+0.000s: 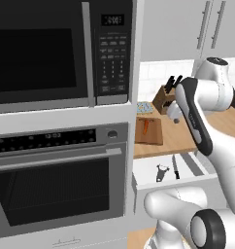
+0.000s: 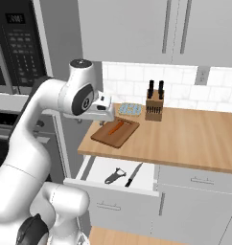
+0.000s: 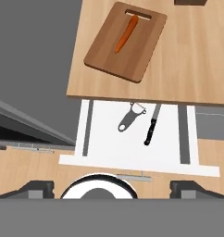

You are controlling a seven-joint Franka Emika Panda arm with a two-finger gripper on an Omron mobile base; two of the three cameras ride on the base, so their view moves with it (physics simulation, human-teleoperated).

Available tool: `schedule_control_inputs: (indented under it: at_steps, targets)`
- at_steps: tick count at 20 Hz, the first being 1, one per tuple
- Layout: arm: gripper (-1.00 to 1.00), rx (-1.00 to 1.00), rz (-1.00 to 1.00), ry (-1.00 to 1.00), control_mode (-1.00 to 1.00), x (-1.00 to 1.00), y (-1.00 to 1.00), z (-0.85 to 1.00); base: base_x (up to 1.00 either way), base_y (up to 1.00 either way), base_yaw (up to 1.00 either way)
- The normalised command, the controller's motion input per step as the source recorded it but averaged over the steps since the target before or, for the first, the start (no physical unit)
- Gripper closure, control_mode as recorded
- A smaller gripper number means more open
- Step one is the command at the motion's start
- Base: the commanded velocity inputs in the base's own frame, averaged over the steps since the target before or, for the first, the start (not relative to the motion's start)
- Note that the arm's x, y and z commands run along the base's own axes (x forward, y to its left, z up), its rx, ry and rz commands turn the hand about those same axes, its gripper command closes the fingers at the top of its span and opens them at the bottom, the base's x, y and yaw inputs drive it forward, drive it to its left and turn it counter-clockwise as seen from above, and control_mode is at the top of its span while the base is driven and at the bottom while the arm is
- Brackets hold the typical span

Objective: Place the appropriate cutting tool for cutting the carrot skin on the cutting board.

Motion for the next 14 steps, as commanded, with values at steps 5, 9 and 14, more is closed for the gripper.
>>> schedule_control_inputs:
  at_steps: [5, 9, 14]
  targets:
    - [-1.0, 0.0, 0.0, -0.09, -1.0, 0.1, -0.02, -0.3, 0.0, 0.0, 0.0]
    - [-1.0, 0.0, 0.0, -0.19, -1.0, 0.01, 0.0, -0.55, 0.0, 0.0, 0.0]
    - [-1.0, 0.0, 0.0, -0.1, -1.0, 0.0, -0.04, -0.35, 0.0, 0.0, 0.0]
